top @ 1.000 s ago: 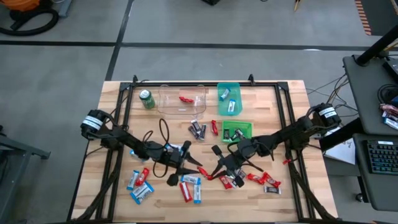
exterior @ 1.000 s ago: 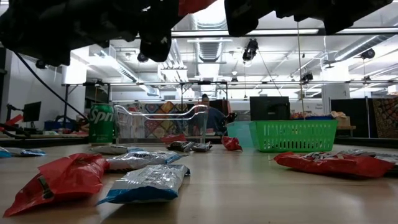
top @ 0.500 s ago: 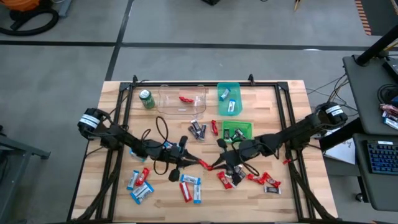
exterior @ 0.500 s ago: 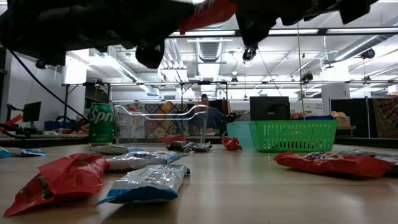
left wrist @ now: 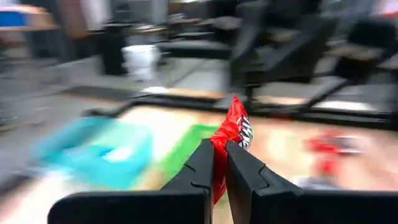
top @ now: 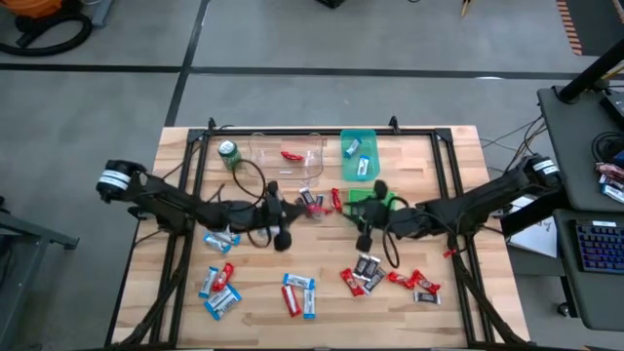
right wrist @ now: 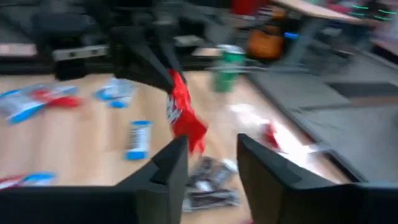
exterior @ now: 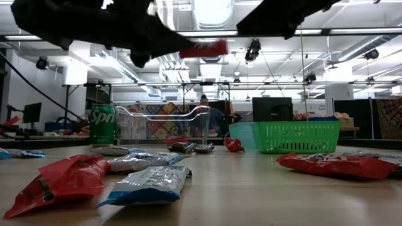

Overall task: Sort candy
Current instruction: Put the red chocolate bar into the transparent bin, then put the brown chocolate bar into the green bin

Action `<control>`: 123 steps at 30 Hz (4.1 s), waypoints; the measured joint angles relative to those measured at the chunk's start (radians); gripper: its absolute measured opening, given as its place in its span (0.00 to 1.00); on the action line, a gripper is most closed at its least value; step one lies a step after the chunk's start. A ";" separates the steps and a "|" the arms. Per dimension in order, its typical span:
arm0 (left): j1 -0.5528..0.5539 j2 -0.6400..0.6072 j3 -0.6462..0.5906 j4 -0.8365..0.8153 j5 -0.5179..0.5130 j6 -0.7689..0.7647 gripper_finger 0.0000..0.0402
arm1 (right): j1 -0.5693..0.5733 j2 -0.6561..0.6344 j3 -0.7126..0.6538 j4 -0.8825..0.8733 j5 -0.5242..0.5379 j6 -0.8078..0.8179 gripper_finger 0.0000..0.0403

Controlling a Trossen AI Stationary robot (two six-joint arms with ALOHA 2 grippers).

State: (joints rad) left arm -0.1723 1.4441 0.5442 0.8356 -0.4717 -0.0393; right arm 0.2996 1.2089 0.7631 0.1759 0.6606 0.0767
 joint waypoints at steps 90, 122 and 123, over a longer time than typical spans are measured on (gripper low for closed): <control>-0.080 -0.115 0.351 -0.870 0.273 0.087 0.20 | 0.192 0.557 0.379 -0.909 -0.531 0.157 0.34; -0.129 -0.011 0.349 -0.854 0.272 -0.019 0.20 | 0.059 0.110 0.312 -0.769 -0.266 0.148 0.02; -0.129 -0.008 0.349 -0.856 0.272 -0.026 0.20 | 0.043 0.095 0.310 -0.768 -0.266 0.159 0.02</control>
State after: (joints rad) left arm -0.3008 1.4361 0.8932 -0.0201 -0.1993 -0.0654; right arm 0.3423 1.3036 1.0733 -0.5922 0.3950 0.2353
